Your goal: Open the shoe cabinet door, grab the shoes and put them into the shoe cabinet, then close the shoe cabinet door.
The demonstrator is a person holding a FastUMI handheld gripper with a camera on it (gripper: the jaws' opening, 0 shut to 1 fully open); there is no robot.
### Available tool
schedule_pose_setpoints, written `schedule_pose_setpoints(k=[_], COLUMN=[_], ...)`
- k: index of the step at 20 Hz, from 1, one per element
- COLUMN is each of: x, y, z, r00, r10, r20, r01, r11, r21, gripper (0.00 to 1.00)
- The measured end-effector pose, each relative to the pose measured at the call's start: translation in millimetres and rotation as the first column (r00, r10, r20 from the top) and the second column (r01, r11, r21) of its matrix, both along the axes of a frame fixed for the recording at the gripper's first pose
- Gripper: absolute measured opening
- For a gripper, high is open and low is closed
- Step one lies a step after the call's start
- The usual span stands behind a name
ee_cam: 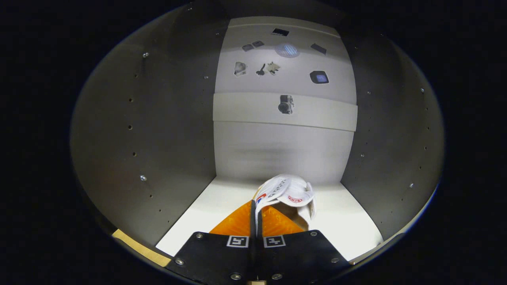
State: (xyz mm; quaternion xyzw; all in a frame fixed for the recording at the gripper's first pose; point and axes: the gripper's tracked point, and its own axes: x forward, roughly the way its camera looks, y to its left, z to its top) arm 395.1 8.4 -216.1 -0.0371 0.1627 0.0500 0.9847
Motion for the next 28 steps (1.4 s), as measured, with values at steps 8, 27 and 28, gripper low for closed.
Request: schedule_pose_setpoints(k=[8, 27, 28], x=[1, -97, -117], y=[0, -3, -5], z=[-1, 105, 112], r00=[1.0, 0.974, 0.97], r10=[-0.009, -0.076, -0.08], r20=[-0.006, 0.215, 0.231], r01=[0.009, 0.07, 0.073], r11=[1.0, 0.997, 0.997], r21=[-0.001, 0.033, 0.039], gripper=[0.08, 0.93, 0.93])
